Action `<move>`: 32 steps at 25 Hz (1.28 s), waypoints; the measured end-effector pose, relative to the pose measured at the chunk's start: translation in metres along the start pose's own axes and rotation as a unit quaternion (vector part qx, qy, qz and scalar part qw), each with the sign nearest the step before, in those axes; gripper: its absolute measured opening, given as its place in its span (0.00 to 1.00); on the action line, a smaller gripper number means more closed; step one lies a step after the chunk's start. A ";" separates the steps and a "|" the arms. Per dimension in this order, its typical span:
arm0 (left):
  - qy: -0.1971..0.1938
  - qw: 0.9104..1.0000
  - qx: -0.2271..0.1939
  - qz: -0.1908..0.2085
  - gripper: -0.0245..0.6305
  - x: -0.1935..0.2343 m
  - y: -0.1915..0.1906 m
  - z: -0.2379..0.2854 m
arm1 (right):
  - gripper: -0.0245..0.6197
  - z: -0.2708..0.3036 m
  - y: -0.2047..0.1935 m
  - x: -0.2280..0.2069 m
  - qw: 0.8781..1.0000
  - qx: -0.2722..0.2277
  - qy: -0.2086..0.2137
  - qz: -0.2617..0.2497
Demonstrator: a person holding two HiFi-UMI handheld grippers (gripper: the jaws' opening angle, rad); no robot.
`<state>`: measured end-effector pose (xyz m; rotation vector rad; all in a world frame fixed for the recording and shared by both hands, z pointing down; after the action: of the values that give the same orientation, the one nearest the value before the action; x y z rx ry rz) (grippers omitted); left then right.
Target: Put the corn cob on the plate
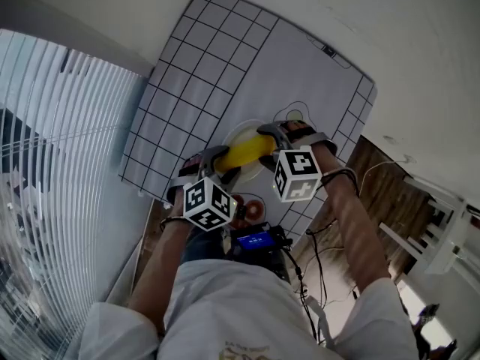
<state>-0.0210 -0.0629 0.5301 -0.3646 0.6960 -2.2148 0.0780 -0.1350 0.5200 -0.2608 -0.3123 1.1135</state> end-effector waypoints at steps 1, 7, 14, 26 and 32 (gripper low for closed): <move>0.000 1.000 0.000 0.000 0.39 0.000 0.000 0.000 | 0.51 -0.001 -0.001 0.000 1.000 0.001 -0.003 0.006; -0.008 1.000 -0.010 -0.017 0.41 0.001 -0.002 -0.003 | 0.51 -0.015 -0.012 0.009 0.998 0.008 -0.026 0.058; -0.012 0.999 -0.029 -0.036 0.41 0.001 -0.001 -0.020 | 0.51 -0.041 -0.026 0.021 0.987 -0.006 -0.059 0.146; 0.005 0.992 -0.108 -0.070 0.41 0.006 0.002 -0.065 | 0.35 -0.078 -0.022 0.060 0.942 -0.062 -0.161 0.288; 0.069 0.981 -0.175 -0.034 0.05 0.013 0.021 -0.102 | 0.05 -0.101 -0.014 0.084 0.895 -0.077 -0.246 0.365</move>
<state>-0.0637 -0.0467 0.4356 -0.4158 1.1719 -2.1941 0.1615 -0.0695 0.4415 -0.2384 -0.7995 1.9086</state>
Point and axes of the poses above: the fingertips, and each gripper's own axes: z forward along the fingers, x to its left, y out of its top, the point moved 8 cm from there along -z, backward along the fingers, and after that the axes turned 4 degrees about -z, right-handed, at the moved point
